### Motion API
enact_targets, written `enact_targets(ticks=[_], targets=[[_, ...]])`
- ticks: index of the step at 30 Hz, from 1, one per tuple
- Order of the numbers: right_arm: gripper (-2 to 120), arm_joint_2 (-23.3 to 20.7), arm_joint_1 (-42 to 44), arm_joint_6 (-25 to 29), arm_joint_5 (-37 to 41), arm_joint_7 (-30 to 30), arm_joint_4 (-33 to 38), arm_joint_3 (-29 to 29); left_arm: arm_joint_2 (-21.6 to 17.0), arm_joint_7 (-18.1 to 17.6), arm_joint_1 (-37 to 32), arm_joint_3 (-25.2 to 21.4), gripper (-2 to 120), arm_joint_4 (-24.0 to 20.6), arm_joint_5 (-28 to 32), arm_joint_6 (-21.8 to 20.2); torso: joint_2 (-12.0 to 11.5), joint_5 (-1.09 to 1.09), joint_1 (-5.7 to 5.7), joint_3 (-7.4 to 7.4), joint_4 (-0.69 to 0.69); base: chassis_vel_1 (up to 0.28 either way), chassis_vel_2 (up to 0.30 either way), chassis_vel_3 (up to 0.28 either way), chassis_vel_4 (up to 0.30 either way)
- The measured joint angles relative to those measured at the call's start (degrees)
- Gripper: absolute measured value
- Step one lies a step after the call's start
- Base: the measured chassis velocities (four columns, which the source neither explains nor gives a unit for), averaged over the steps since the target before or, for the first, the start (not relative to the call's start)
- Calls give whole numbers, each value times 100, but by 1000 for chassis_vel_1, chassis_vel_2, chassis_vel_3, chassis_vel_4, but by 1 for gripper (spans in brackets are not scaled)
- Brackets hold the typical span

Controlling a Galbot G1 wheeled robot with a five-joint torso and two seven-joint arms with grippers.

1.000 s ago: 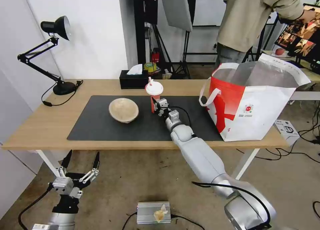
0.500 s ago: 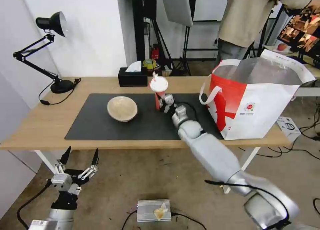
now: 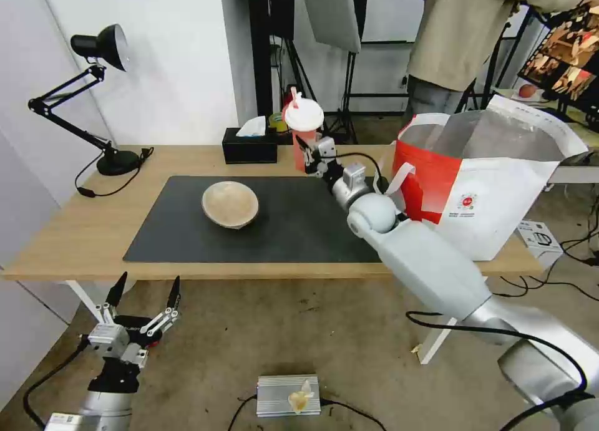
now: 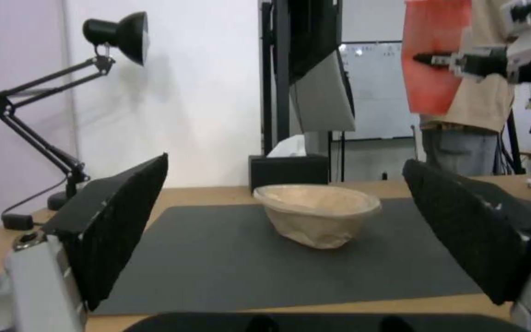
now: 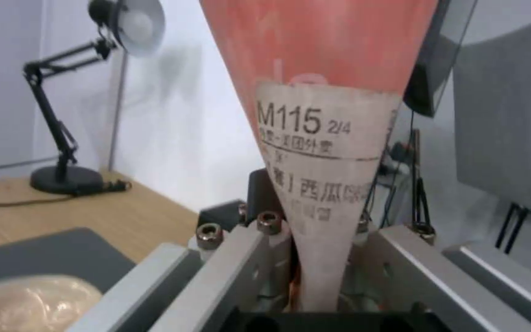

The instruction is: Pick up the trash from the table and place it into the takeout bag.

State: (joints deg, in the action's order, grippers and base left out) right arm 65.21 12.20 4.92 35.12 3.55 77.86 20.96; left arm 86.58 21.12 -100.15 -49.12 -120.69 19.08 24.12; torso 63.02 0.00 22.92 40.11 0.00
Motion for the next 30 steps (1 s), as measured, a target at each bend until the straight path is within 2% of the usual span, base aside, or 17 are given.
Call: enact_targets(ticks=[3,15,20,22,25,30], targets=[[3,-126,-119,-81,142,8,182,100,-13,0,-13,-31,100,-34,17,0,0,0,0,0,0,0,0,0,0],[3,-1156,-1171,-870,1013,1,1345,613,-151,24,-113,-175,100,-236,143,9,1,-1,0,0,0,0,0,0,0],[3,-1530,-1538,-971,1251,-53,1600,741,-250,25,-147,-231,100,-391,219,7,1,0,0,0,-1,0,0,0,0],[3,-1550,-1556,-975,1261,-62,1613,746,-257,25,-147,-234,100,-399,222,6,1,0,0,0,0,0,0,0,0],[3,-1937,-1922,-1034,1473,-191,1776,860,-381,25,-135,-262,100,-508,285,-55,1,0,0,0,0,0,0,0,0],[3,-2305,-2245,-1048,1658,-340,1858,989,-523,25,-99,-230,100,-538,321,-83,1,1,0,0,0,0,0,0,0]])
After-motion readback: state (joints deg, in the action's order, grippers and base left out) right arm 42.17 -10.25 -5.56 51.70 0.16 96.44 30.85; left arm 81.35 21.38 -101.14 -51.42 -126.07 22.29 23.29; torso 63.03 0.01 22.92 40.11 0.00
